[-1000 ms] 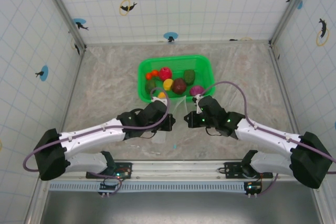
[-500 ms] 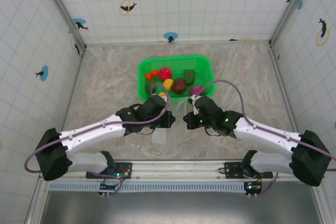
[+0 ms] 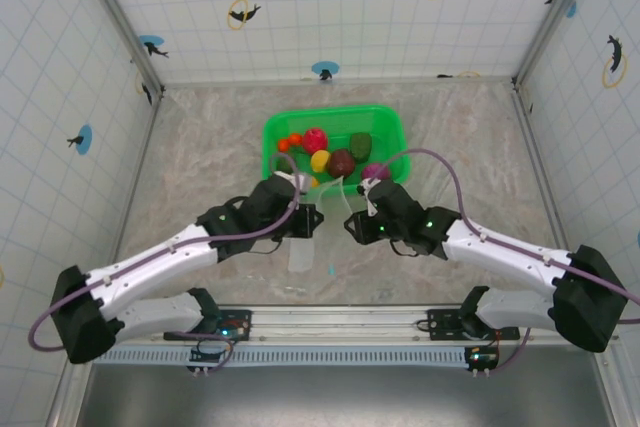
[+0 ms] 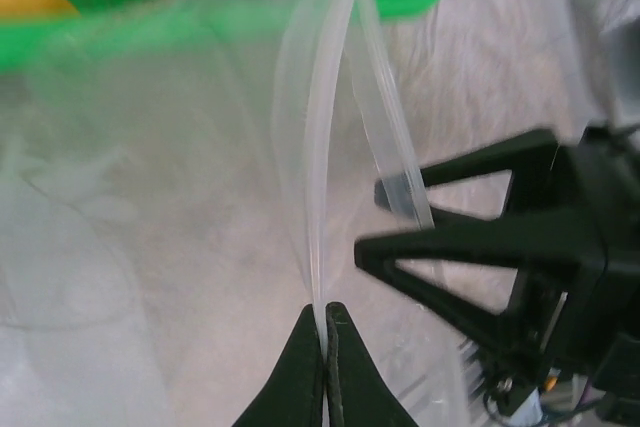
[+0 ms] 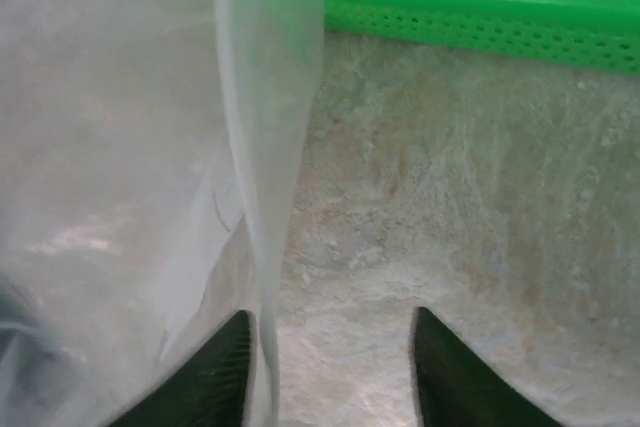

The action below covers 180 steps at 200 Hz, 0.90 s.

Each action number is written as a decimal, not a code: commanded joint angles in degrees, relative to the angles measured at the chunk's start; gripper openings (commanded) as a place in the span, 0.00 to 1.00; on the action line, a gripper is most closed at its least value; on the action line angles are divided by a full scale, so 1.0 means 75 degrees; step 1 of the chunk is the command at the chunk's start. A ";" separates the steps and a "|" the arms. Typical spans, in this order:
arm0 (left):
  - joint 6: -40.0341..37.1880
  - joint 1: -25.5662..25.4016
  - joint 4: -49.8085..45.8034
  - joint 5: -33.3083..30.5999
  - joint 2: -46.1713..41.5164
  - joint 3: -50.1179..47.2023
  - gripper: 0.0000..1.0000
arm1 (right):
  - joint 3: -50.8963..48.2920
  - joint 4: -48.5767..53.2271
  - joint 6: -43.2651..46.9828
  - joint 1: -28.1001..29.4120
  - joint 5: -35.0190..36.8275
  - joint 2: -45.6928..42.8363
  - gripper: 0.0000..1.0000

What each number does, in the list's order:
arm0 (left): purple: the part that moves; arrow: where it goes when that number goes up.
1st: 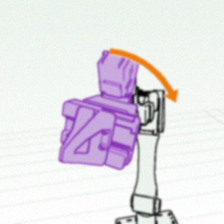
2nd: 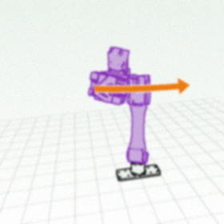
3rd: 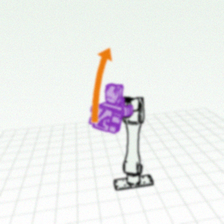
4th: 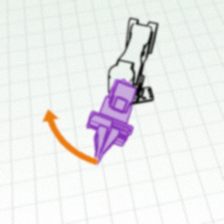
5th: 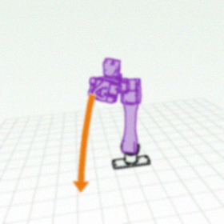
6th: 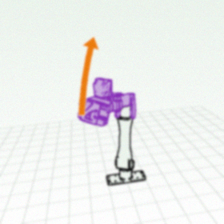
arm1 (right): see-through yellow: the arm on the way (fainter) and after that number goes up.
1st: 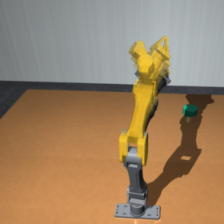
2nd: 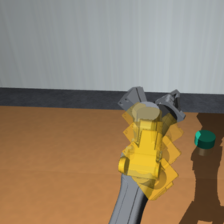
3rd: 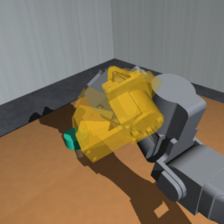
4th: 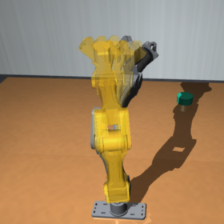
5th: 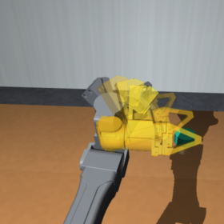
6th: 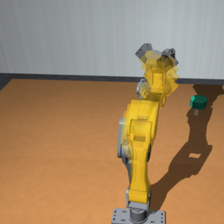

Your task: Place the food in the zip-top bag and seal the zipper

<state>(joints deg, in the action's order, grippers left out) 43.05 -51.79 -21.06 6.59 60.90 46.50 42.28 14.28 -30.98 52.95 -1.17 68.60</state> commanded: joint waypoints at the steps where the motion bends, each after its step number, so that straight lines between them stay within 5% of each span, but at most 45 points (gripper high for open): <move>1: -0.0265 0.0557 -0.0591 -0.0269 -0.0450 -0.0092 0.00 | 0.0789 0.0026 0.0500 -0.0036 0.0153 -0.0202 0.64; 22: -0.0349 0.0729 -0.1468 -0.0861 -0.0457 0.0210 0.00 | 0.1178 -0.0088 0.0860 -0.0254 0.0005 -0.0282 0.72; 73: -0.0458 0.0756 -0.2193 -0.1302 -0.0414 0.0569 0.00 | 0.2108 0.0031 0.0514 -0.1698 0.0267 0.0810 0.65; 110: -0.0653 0.0955 -0.2331 -0.1539 -0.0249 0.0599 0.00 | 0.4248 0.1645 0.0921 -0.2147 -0.0265 0.3291 0.75; 180: -0.1467 0.2310 -0.1411 -0.0167 -0.0187 -0.0250 0.00 | 0.6895 0.2743 0.1179 -0.2097 0.0011 0.6478 0.87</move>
<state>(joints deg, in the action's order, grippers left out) 36.01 -36.21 -34.02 1.04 59.05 46.85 88.53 29.67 -22.90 36.91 -1.15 112.68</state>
